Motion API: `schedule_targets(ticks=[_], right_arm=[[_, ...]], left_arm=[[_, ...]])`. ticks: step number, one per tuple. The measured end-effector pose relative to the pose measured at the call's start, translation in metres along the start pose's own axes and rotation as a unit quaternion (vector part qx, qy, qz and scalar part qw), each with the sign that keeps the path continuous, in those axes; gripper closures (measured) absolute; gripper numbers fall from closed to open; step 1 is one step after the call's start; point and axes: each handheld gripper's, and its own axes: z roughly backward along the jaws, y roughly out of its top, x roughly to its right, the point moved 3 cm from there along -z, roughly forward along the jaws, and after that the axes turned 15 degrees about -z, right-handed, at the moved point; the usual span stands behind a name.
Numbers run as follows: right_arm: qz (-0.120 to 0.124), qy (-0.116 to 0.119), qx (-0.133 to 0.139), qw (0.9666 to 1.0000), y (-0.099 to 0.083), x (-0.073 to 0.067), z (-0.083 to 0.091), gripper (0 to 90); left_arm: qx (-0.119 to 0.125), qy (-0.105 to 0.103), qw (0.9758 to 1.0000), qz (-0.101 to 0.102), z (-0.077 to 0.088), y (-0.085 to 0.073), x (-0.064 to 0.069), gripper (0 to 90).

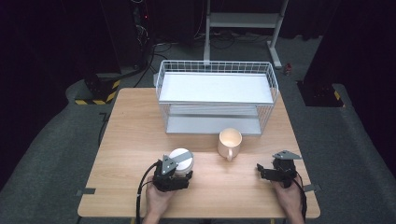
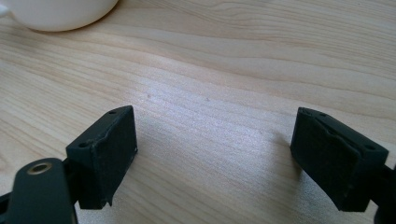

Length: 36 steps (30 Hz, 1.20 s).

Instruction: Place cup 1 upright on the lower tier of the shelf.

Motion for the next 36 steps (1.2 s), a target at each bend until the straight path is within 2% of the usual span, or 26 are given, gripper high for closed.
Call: schedule_targets(ticks=[8, 13, 20, 24, 29, 36], right_arm=[[0.000, 0.000, 0.000, 1.0000, 0.000, 0.000, 0.000, 14.6], [0.000, 0.000, 0.000, 1.0000, 0.000, 0.000, 0.000, 14.6], [0.001, 0.000, 0.000, 1.0000, 0.000, 0.000, 0.000, 14.7], [0.001, 0.000, 0.000, 1.0000, 0.000, 0.000, 0.000, 14.7], [0.001, 0.000, 0.000, 1.0000, 0.000, 0.000, 0.000, 14.7], [0.001, 0.000, -0.001, 1.0000, 0.000, 0.000, 0.000, 14.7]], left_arm=[[-0.001, -0.001, 1.0000, -0.008, -0.001, 0.009, -0.001, 19.2], [0.002, -0.009, 1.0000, 0.000, -0.003, 0.013, -0.001, 19.3], [0.003, -0.010, 0.9999, -0.009, -0.004, 0.020, -0.002, 19.3], [0.007, -0.017, 0.9998, -0.001, -0.006, 0.024, -0.004, 19.3], [0.003, -0.016, 0.9999, -0.001, -0.008, 0.027, -0.003, 19.2], [0.004, -0.013, 0.9998, -0.012, -0.012, 0.036, -0.006, 19.3]])
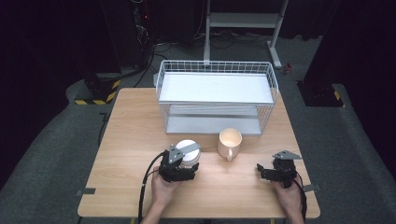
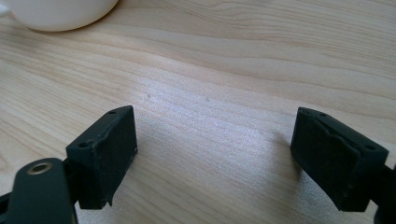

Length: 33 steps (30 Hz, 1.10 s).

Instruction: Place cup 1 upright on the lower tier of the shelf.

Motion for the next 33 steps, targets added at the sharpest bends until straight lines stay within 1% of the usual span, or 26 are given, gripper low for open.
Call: schedule_targets(ticks=[4, 6, 8, 9, 10, 20, 22, 24, 25, 29, 30, 31, 32, 33], right_arm=[[0.000, 0.000, 0.000, 1.0000, 0.000, 0.000, 0.000, 14.7], [0.000, 0.000, 0.000, 1.0000, 0.000, 0.000, 0.000, 14.7], [0.000, 0.000, 0.000, 1.0000, 0.000, 0.000, 0.000, 14.7], [0.000, 0.000, 0.000, 1.0000, 0.000, 0.000, 0.000, 14.6], [0.000, 0.000, 0.000, 1.0000, 0.000, 0.000, 0.000, 14.6], [0.000, 0.000, 0.000, 1.0000, 0.000, 0.000, 0.000, 14.7], [0.000, 0.000, 0.000, 1.0000, 0.000, 0.000, 0.000, 14.7], [0.000, 0.000, 0.000, 1.0000, 0.000, 0.000, 0.000, 14.7], [0.000, 0.000, 0.000, 1.0000, 0.000, 0.000, 0.000, 14.6], [0.000, 0.000, 0.000, 1.0000, 0.000, 0.000, 0.000, 14.7], [0.000, 0.000, 0.000, 1.0000, 0.000, 0.000, 0.000, 14.7], [0.000, 0.000, 0.000, 1.0000, 0.000, 0.000, 0.000, 14.7], [0.000, 0.000, 0.000, 1.0000, 0.000, 0.000, 0.000, 14.7], [0.000, 0.000, 0.000, 1.0000, 0.000, 0.000, 0.000, 14.7]], left_arm=[[-0.001, -0.001, 1.0000, 0.000, -0.003, 0.005, -0.003, 19.2], [-0.003, -0.001, 1.0000, -0.004, -0.004, 0.008, -0.004, 19.2], [-0.001, -0.002, 1.0000, -0.001, -0.007, 0.010, -0.006, 19.2], [-0.004, -0.001, 1.0000, -0.005, -0.007, 0.010, -0.007, 19.3], [-0.004, 0.001, 1.0000, -0.002, -0.009, 0.011, -0.007, 19.2], [-0.003, 0.004, 1.0000, -0.004, -0.015, 0.017, -0.014, 19.3], [0.000, 0.002, 1.0000, 0.003, -0.017, 0.018, -0.017, 19.3], [-0.009, 0.010, 0.9999, -0.001, -0.019, 0.018, -0.021, 19.3], [-0.010, 0.010, 0.9999, -0.001, -0.019, 0.019, -0.022, 19.3], [-0.010, 0.018, 0.9998, -0.007, -0.020, 0.022, -0.028, 19.2], [-0.010, 0.018, 0.9998, -0.007, -0.020, 0.022, -0.028, 19.3], [-0.005, 0.019, 0.9998, -0.005, -0.020, 0.024, -0.030, 19.3], [-0.007, 0.021, 0.9997, -0.007, -0.020, 0.024, -0.031, 19.3], [-0.009, 0.020, 0.9997, -0.005, -0.022, 0.024, -0.032, 19.3]])
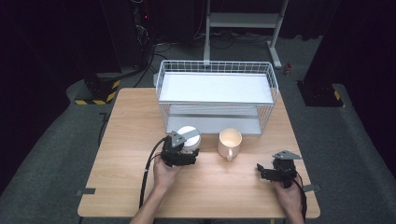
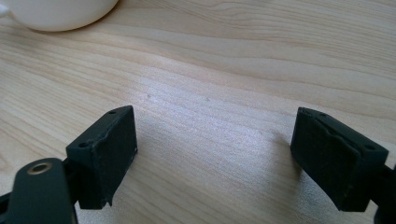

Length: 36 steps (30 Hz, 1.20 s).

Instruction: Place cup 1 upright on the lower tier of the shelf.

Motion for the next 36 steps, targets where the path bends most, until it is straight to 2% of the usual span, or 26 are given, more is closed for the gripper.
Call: schedule_targets(ticks=[8, 11, 17, 23, 25, 31, 36], right_arm=[[0.000, 0.000, 0.000, 1.0000, 0.000, 0.000, 0.000, 14.6], [0.000, 0.000, 0.000, 1.0000, 0.000, 0.000, 0.000, 14.6], [0.000, 0.000, 0.000, 1.0000, 0.000, 0.000, 0.000, 14.6], [0.000, 0.000, 0.000, 1.0000, 0.000, 0.000, 0.000, 14.6], [0.000, 0.000, 0.000, 1.0000, 0.000, 0.000, 0.000, 14.6], [-0.001, 0.000, 0.000, 1.0000, 0.000, 0.000, 0.000, 14.7], [-0.001, 0.000, 0.000, 1.0000, 0.000, 0.000, 0.000, 14.6]], left_arm=[[-0.004, -0.003, 0.9999, -0.009, -0.008, 0.007, -0.004, 19.3], [-0.005, -0.005, 1.0000, -0.006, -0.012, 0.008, -0.007, 19.3], [-0.005, 0.000, 1.0000, -0.001, -0.021, 0.012, -0.013, 19.3], [0.000, 0.006, 0.9999, 0.016, -0.027, 0.011, -0.021, 19.3], [-0.009, 0.016, 0.9997, 0.016, -0.032, 0.009, -0.025, 19.3], [-0.013, 0.023, 0.9991, 0.032, -0.041, 0.004, -0.031, 19.3], [-0.019, 0.029, 0.9989, 0.030, -0.047, 0.004, -0.035, 19.3]])
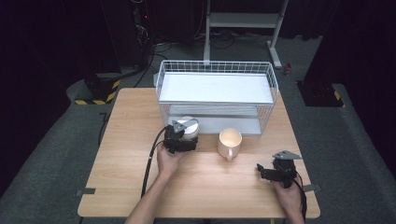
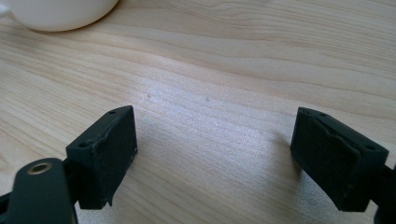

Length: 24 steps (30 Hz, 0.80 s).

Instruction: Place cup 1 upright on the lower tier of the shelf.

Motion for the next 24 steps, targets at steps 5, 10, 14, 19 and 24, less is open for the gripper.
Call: schedule_targets(ticks=[5, 10, 14, 19, 24], right_arm=[[0.000, 0.000, 0.000, 1.0000, 0.000, 0.000, 0.000, 14.7], [0.000, 0.000, 0.000, 1.0000, 0.000, 0.000, 0.000, 14.7], [0.000, 0.000, 0.000, 1.0000, 0.000, 0.000, 0.000, 14.7], [0.000, 0.000, 0.000, 1.0000, 0.000, 0.000, 0.000, 14.7], [0.000, 0.000, 0.000, 1.0000, 0.000, 0.000, 0.000, 14.7]], left_arm=[[-0.002, 0.000, 1.0000, 0.000, -0.005, 0.007, -0.006, 19.3], [-0.010, 0.001, 0.9999, 0.001, -0.012, 0.011, -0.007, 19.3], [-0.005, -0.001, 0.9999, 0.013, -0.017, 0.015, -0.010, 19.3], [-0.011, 0.009, 0.9999, 0.008, -0.025, 0.023, -0.014, 19.3], [-0.016, 0.012, 0.9997, 0.010, -0.031, 0.026, -0.016, 19.3]])
